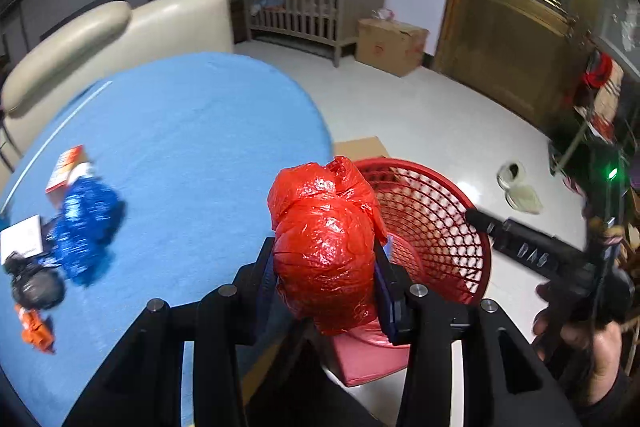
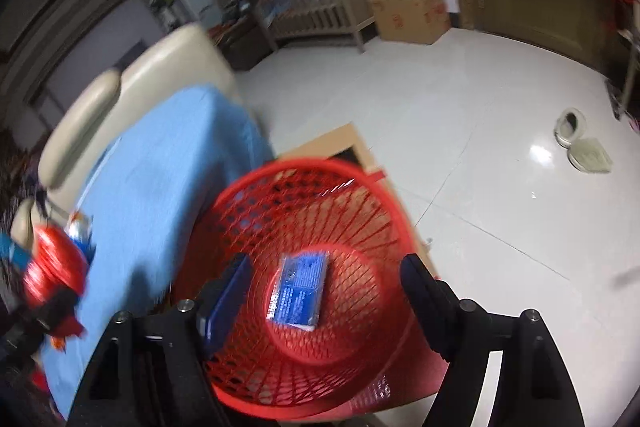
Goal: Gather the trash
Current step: 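Carry the toothpaste box into the red basket with the right gripper while the left gripper grasps the red bag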
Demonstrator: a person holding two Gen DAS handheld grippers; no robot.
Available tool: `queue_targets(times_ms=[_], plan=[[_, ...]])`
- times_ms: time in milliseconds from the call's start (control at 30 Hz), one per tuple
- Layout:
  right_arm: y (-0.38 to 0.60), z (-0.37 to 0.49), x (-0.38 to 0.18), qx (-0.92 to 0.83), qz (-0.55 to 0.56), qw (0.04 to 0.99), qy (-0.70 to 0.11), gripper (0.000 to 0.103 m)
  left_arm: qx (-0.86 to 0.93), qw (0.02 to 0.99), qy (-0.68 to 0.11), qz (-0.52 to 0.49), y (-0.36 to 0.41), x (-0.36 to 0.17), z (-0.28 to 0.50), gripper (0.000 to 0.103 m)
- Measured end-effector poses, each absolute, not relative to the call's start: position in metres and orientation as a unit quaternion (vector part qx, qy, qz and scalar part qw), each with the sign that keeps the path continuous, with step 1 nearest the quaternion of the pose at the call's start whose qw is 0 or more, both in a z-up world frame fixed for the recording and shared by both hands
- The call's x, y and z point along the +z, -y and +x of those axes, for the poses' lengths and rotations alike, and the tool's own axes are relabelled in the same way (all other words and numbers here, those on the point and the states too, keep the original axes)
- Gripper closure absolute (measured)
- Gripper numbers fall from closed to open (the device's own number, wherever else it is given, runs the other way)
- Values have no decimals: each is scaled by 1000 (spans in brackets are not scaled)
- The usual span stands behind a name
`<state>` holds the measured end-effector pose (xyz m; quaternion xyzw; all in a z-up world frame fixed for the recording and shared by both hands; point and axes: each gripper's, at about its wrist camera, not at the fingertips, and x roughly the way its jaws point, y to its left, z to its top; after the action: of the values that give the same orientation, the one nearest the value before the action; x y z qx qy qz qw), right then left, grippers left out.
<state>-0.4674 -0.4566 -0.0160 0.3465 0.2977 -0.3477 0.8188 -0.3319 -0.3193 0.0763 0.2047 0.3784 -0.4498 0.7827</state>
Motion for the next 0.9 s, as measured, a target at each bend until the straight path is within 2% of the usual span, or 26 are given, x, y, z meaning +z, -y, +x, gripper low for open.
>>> queue_targets(times_ms=[233, 267, 300, 333, 600, 900], plan=[[474, -495, -5, -374, 370, 810, -258, 23, -477, 747, -399, 235, 363, 54, -347, 53], [474, -496, -5, -376, 371, 809, -257, 23, -482, 740, -402, 240, 369, 51, -350, 47], [476, -496, -5, -378, 372, 809, -256, 23, -485, 736, -405, 242, 372, 50, -352, 35], [476, -497, -5, -380, 372, 808, -255, 23, -488, 731, -407, 248, 376, 47, -353, 31], [474, -491, -4, -385, 371, 806, -256, 23, -476, 752, -393, 231, 359, 63, -339, 29], [442, -452, 13, -352, 336, 831, -271, 22, -407, 806, -399, 162, 271, 80, -289, 28]])
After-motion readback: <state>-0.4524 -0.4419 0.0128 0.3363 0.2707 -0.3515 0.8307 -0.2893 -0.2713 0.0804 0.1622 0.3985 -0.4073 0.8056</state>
